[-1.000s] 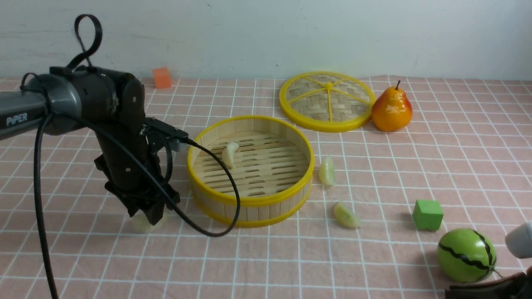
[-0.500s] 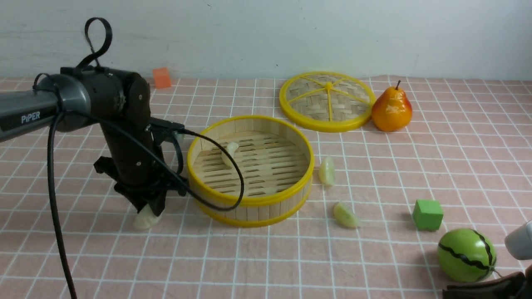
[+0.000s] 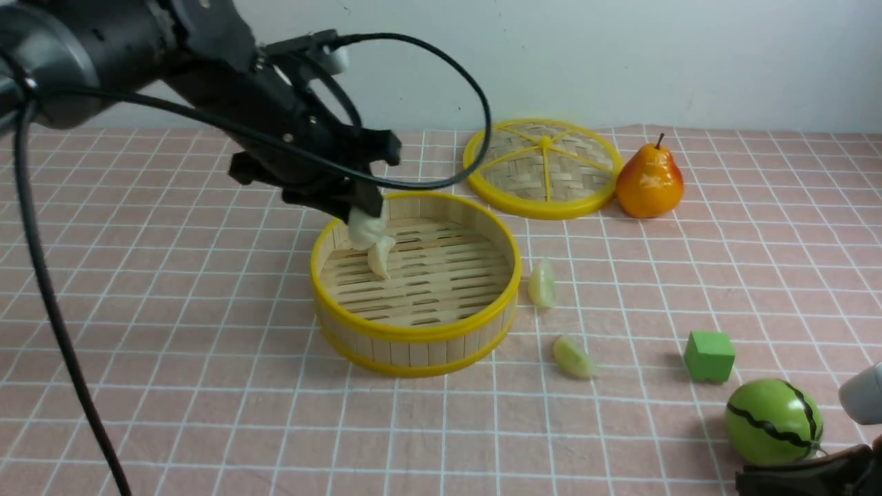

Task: Put the dumplings into the steamer on the table with the pink tablecloth.
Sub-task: 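Place the dumpling into the bamboo steamer basket with the left gripper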

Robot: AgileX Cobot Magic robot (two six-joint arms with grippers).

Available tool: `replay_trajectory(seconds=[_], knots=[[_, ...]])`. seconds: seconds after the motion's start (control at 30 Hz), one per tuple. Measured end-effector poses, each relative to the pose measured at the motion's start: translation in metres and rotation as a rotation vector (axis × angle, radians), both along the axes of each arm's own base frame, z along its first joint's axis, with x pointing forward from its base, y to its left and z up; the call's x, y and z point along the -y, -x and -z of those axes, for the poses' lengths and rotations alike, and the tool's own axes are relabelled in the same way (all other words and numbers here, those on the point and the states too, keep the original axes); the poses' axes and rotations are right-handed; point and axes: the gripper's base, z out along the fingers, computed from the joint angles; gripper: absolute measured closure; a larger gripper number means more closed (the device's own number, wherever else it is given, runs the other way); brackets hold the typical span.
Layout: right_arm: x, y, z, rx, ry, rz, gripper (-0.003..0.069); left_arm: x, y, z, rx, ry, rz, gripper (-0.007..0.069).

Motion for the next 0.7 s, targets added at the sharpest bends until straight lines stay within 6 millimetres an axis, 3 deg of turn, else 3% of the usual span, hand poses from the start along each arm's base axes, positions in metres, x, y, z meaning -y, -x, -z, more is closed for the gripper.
replay_trajectory(seconds=[0.07, 0.17, 0.33, 0.43, 0.6, 0.63, 0.7], knots=[[0.000, 0.000, 0.000, 0.000, 0.000, 0.000, 0.0610, 0.011, -0.002, 0.013, -0.014, -0.018, -0.002, 0.0422], [0.000, 0.000, 0.000, 0.005, 0.005, -0.005, 0.0606, 0.031, -0.009, 0.049, -0.040, -0.095, 0.014, 0.0425], [-0.001, 0.001, 0.000, 0.004, 0.012, -0.027, 0.0602, 0.037, -0.017, 0.087, -0.112, -0.143, -0.020, 0.0426], [-0.001, 0.002, 0.001, -0.004, 0.009, -0.037, 0.0601, 0.035, -0.019, 0.089, -0.117, -0.148, -0.059, 0.0415], [-0.002, -0.002, -0.005, -0.014, 0.012, -0.043, 0.0596, 0.029, -0.014, 0.085, -0.157, -0.191, -0.120, 0.0242], [-0.002, -0.006, -0.010, -0.011, 0.010, -0.039, 0.0596, 0.028, -0.012, 0.078, -0.149, -0.190, -0.120, 0.0221], [-0.004, -0.024, -0.025, -0.031, -0.001, -0.023, 0.0596, 0.021, -0.002, 0.041, -0.081, -0.180, -0.114, 0.0169]])
